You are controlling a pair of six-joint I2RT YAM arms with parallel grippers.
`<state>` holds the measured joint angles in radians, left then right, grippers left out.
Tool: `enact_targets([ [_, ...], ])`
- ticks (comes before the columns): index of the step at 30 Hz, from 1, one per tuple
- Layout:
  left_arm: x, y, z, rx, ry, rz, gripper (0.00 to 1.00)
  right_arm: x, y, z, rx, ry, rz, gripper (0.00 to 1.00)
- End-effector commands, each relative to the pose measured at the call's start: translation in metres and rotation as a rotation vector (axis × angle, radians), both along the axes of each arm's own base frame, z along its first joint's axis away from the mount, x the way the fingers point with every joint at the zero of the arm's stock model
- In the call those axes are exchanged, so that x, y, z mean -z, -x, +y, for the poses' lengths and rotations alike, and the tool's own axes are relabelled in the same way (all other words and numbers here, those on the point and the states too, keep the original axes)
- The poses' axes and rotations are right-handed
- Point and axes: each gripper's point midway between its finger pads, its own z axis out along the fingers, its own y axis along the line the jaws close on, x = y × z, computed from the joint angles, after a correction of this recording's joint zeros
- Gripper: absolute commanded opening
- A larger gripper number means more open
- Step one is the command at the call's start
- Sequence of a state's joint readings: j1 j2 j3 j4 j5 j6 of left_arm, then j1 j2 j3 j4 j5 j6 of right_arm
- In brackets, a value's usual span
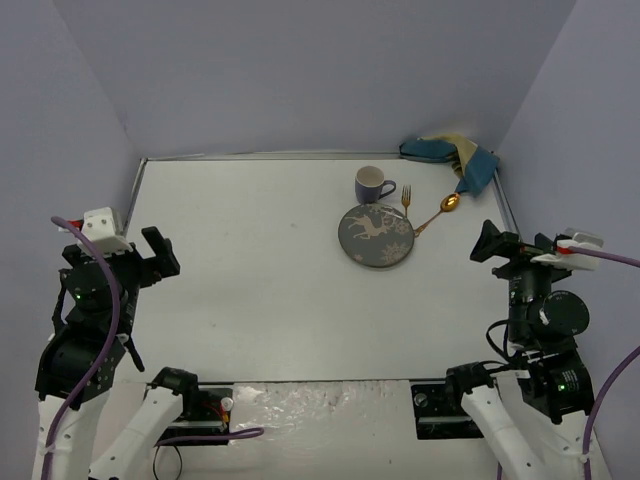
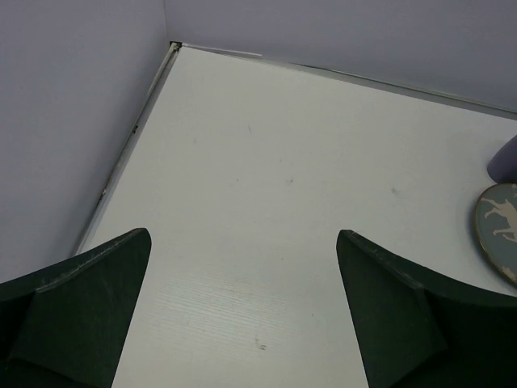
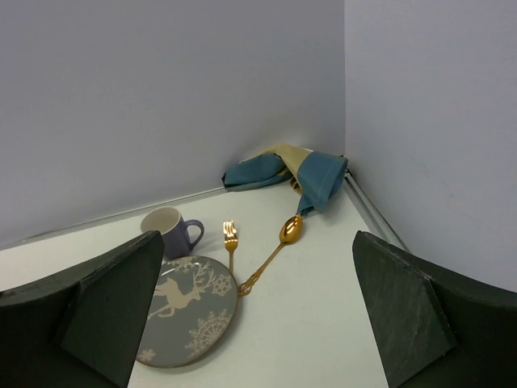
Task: Set the dinner table for one person
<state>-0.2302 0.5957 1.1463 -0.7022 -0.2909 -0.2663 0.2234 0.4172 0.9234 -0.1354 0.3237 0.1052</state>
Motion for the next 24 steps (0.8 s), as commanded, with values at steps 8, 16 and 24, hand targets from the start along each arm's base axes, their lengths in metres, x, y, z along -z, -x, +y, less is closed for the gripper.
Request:
enact_targets([
  [8, 0.019, -0.043, -0.031, 0.081, 0.076, 0.040, 0.97, 0.022, -0.068, 0.031, -0.055, -0.129, 0.159, 1.00],
  [16, 0.036, -0.075, -0.039, 0.081, 0.081, 0.046, 0.97, 0.093, -0.166, 0.026, 0.158, -0.176, 0.387, 1.00],
  [24, 0.064, -0.072, -0.035, 0.066, 0.060, 0.110, 0.97, 0.149, -0.279, -0.053, 0.337, -0.091, 0.480, 1.00],
])
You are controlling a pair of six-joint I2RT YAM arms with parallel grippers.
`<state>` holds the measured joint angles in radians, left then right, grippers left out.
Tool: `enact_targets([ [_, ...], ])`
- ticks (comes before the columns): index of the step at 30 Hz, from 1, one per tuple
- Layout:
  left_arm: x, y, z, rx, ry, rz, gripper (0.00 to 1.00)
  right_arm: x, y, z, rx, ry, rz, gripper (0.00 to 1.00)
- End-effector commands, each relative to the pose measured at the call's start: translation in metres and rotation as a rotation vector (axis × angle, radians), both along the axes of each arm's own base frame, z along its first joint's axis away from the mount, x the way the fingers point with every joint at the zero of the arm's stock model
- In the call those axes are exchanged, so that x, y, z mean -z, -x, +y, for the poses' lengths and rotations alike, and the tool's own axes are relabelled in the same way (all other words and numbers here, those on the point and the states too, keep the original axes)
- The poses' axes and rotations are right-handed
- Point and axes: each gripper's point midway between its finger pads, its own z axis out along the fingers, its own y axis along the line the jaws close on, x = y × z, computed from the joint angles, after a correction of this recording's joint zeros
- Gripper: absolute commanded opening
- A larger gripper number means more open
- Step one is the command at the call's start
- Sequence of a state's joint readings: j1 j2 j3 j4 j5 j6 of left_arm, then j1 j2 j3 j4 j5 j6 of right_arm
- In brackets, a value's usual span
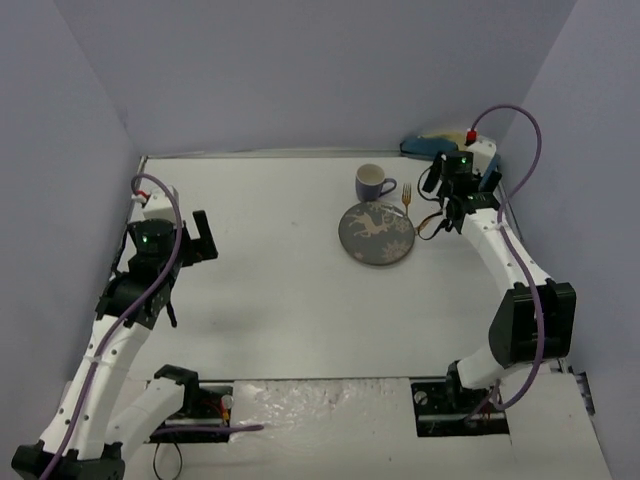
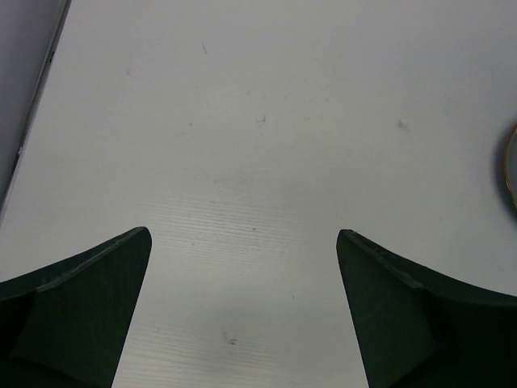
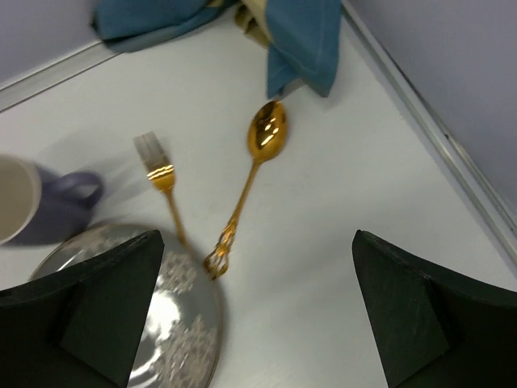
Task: Set the dinner table for one person
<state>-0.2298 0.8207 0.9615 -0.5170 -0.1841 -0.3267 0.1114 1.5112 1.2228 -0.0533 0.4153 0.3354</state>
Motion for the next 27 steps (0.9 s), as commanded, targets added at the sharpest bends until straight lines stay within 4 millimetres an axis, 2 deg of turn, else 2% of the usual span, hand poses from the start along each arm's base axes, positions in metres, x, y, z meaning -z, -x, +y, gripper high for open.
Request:
enact_targets([
  [1, -0.025, -0.004, 0.003, -0.024, 0.017, -0.107, 0.97, -0.017, -0.069, -0.057, 0.095, 0.063, -0.110, 1.00],
  [2, -0.023, -0.003, 0.004, -0.027, 0.014, -0.103, 0.97, 0.001, -0.083, -0.070, 0.101, 0.089, -0.069, 1.00],
  [3, -0.022, -0.003, 0.005, -0.030, 0.012, -0.098, 0.97, 0.007, -0.094, -0.078, 0.102, 0.110, -0.052, 1.00],
  [5, -0.017, -0.005, 0.005, -0.032, 0.004, -0.079, 0.97, 0.014, -0.118, -0.093, 0.091, 0.153, -0.035, 1.00],
  [6, -0.017, -0.005, 0.006, -0.035, 0.000, -0.076, 0.97, 0.001, -0.126, -0.095, 0.077, 0.166, -0.063, 1.00],
  [8, -0.011, -0.009, 0.007, -0.042, -0.012, -0.053, 0.97, 0.024, -0.148, -0.103, 0.046, 0.197, -0.039, 1.00],
  [10, -0.007, -0.011, 0.007, -0.046, -0.020, -0.034, 0.97, 0.036, -0.164, -0.111, 0.022, 0.217, -0.038, 1.00],
  [12, 0.000, -0.014, 0.007, -0.044, -0.030, -0.010, 0.97, 0.056, -0.175, -0.123, 0.011, 0.227, -0.021, 1.00],
  [16, 0.010, -0.019, 0.006, -0.035, -0.040, 0.031, 0.97, 0.064, -0.195, -0.133, -0.052, 0.260, -0.039, 1.00],
  [18, 0.016, -0.023, 0.006, -0.040, -0.046, 0.056, 0.97, 0.078, -0.203, -0.135, -0.083, 0.288, -0.023, 1.00],
  [20, 0.019, -0.025, 0.008, -0.046, -0.049, 0.069, 0.97, 0.083, -0.207, -0.139, -0.088, 0.306, -0.020, 0.99],
  [22, 0.022, -0.027, 0.009, -0.050, -0.049, 0.082, 0.97, 0.088, -0.211, -0.144, -0.091, 0.317, -0.020, 0.93],
  [24, 0.023, -0.028, 0.010, -0.050, -0.050, 0.085, 0.97, 0.088, -0.213, -0.146, -0.095, 0.325, -0.026, 0.79],
  [26, 0.027, -0.029, 0.010, -0.050, -0.051, 0.098, 0.97, 0.081, -0.216, -0.147, -0.093, 0.342, -0.052, 0.53],
  [27, 0.028, -0.029, 0.010, -0.051, -0.050, 0.100, 0.97, 0.075, -0.218, -0.148, -0.092, 0.349, -0.066, 0.44],
])
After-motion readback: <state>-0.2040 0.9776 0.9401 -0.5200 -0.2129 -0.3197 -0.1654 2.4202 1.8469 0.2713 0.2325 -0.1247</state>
